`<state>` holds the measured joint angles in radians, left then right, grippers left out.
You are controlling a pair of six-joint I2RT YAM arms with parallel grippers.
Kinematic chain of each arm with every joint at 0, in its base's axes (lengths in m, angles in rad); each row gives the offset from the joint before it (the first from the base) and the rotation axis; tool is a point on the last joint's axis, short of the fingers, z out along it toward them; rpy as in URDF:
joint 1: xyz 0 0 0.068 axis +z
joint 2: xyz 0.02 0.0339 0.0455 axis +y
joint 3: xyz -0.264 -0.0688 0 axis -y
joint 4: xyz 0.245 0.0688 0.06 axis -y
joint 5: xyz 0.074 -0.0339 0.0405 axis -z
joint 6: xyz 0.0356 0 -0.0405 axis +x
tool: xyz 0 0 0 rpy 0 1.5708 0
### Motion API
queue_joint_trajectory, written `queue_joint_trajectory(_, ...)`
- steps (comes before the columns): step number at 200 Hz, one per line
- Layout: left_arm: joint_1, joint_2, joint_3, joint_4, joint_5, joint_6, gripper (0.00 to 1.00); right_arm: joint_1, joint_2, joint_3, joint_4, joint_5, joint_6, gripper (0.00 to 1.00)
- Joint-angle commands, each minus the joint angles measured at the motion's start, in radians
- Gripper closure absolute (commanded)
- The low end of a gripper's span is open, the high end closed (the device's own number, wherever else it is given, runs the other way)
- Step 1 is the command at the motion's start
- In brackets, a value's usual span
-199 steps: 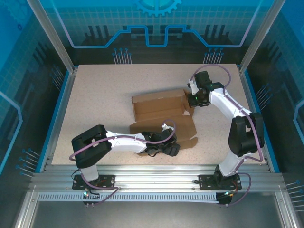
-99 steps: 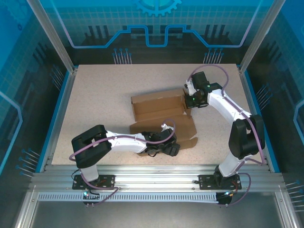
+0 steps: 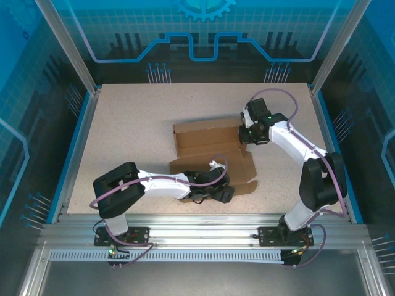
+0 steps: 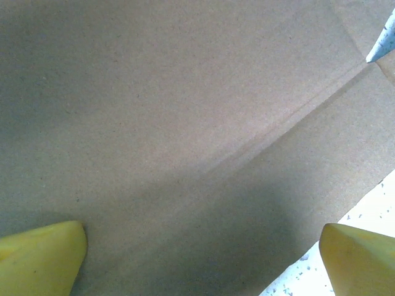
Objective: Fold the paper box
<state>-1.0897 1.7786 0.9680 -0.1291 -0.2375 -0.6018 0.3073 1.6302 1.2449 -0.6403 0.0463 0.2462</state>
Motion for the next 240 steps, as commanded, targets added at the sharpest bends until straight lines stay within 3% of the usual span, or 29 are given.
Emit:
queue_joint_trajectory(1,-0.003,0.020,-0.014,-0.021,0.048,-0.019,0.01,0.038,-0.015,-0.039,-0.003,-0.018,0.055,0.96)
queue_joint_trajectory(44,-0.003,-0.048,-0.006,-0.028,0.070,-0.022,0.01,0.069,-0.020,-0.091,0.045,0.059,0.053,0.97)
queue_joint_trajectory(84,0.012,-0.258,0.046,-0.126,0.092,0.026,0.01,0.073,-0.023,-0.116,0.124,0.037,-0.003,0.97)
queue_joint_trajectory(105,0.053,-0.354,0.092,-0.211,0.166,0.062,0.02,0.075,-0.003,-0.102,0.155,0.006,-0.044,0.97)
queue_joint_trajectory(143,0.254,-0.531,0.168,-0.367,0.291,0.066,0.03,0.091,0.064,-0.017,0.179,-0.079,-0.168,0.98)
queue_joint_trajectory(172,0.445,-0.558,0.228,-0.476,0.321,0.116,0.03,0.107,0.134,0.061,0.185,-0.172,-0.247,0.97)
queue_joint_trajectory(199,0.590,-0.513,0.239,-0.435,0.404,0.129,0.02,0.138,0.196,0.142,0.168,-0.203,-0.312,0.97)
queue_joint_trajectory(240,0.712,-0.334,0.302,-0.305,0.492,0.125,0.02,0.168,0.251,0.222,0.135,-0.202,-0.352,0.96)
